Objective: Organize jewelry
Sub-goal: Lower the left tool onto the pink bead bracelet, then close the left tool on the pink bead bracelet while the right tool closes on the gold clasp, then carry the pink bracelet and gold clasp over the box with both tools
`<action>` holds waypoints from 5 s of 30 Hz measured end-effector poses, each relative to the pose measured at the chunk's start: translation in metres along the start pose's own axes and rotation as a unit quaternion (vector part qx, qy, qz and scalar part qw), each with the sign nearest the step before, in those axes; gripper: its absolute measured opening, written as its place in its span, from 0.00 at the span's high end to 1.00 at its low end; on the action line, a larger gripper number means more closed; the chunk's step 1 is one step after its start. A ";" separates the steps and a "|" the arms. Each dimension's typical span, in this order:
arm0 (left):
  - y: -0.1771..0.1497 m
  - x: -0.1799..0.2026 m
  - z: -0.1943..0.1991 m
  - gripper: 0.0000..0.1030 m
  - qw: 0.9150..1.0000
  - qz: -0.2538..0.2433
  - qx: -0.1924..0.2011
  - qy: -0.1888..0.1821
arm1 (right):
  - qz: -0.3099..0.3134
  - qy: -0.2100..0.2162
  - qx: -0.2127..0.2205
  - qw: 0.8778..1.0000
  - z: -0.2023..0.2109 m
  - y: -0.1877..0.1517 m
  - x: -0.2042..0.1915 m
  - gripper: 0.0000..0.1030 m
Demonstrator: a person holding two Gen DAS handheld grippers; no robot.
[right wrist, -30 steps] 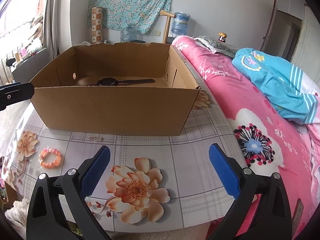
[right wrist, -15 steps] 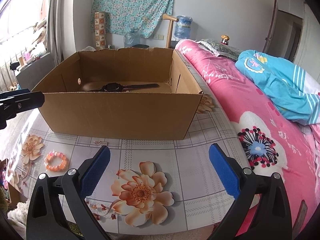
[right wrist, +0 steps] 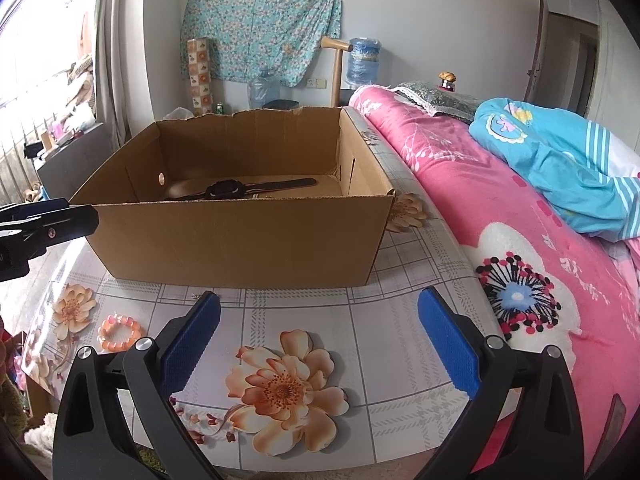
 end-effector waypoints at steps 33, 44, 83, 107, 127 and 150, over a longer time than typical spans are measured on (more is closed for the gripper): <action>-0.070 0.005 -0.006 0.32 0.998 -0.031 -0.061 0.003 | -0.065 0.073 -0.077 0.992 -0.045 -0.018 0.022 0.06; -0.098 0.002 -0.039 0.62 0.989 -0.044 -0.138 0.008 | -0.056 0.099 -0.112 0.987 -0.050 -0.026 -0.002 0.06; -0.095 -0.009 -0.063 0.92 0.986 -0.018 -0.166 0.020 | -0.037 0.152 -0.101 0.982 -0.047 -0.015 -0.039 0.06; -0.091 -0.044 -0.050 0.92 0.990 0.010 -0.134 -0.044 | 0.076 0.098 -0.114 0.986 -0.083 -0.014 -0.118 0.67; -0.083 -0.040 -0.035 0.92 0.994 -0.005 -0.098 -0.039 | -0.029 0.185 -0.172 0.967 -0.080 -0.011 -0.072 0.83; 0.066 0.034 0.023 0.92 0.986 -0.080 0.023 -0.144 | -0.099 0.310 -0.029 0.945 -0.003 0.100 0.011 0.83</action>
Point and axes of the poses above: each gripper's, at about its wrist camera, not at the fingertips, and z roughly against the way its jaws point, x to its right, y to its top, the point moved 6 cm from there along -z, roughly the way its jaws point, and after that the axes turned 15 degrees about -y, right-handed, at the moved point
